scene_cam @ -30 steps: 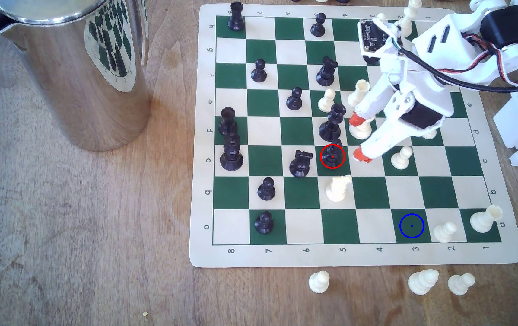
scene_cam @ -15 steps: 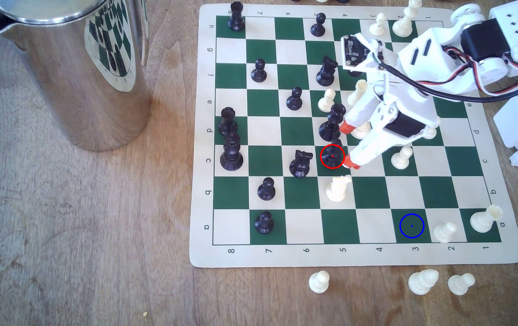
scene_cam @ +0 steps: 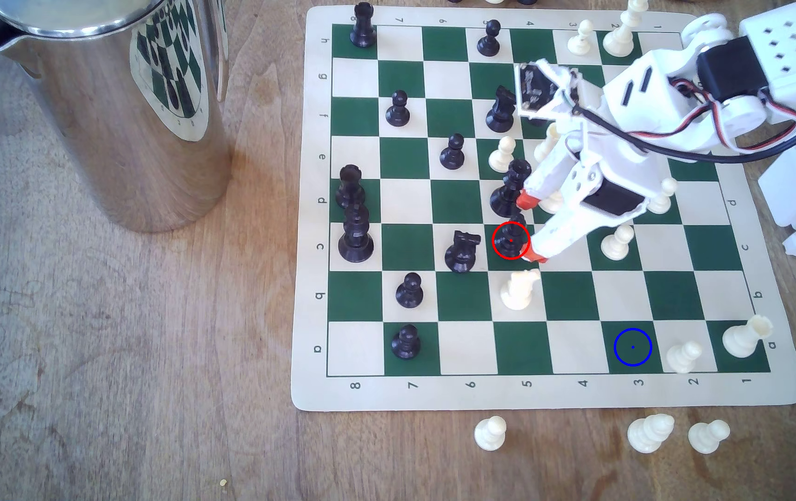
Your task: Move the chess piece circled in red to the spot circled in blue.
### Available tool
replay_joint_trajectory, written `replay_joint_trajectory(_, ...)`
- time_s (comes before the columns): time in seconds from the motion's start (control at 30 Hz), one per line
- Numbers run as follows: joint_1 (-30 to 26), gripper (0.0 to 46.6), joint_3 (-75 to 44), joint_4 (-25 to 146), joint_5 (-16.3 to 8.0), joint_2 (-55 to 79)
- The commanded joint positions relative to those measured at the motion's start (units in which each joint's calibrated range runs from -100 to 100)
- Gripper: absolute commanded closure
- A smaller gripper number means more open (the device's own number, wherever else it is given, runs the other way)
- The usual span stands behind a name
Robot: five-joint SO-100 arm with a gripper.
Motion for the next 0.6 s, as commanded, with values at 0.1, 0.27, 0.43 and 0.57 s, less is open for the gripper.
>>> replay_joint_trajectory(0.1, 0.4, 28.2, -1.5, -2.4, 0.2, 1.4)
replay_joint_trajectory(0.27, 0.6, 30.4, -1.5, -3.4, 0.3, 1.7)
replay_joint_trajectory(0.43, 0.6, 32.5, -1.5, -3.6, 0.3, 2.3)
replay_joint_trajectory(0.57, 0.6, 32.3, -1.5, -3.8, 0.1, 2.7)
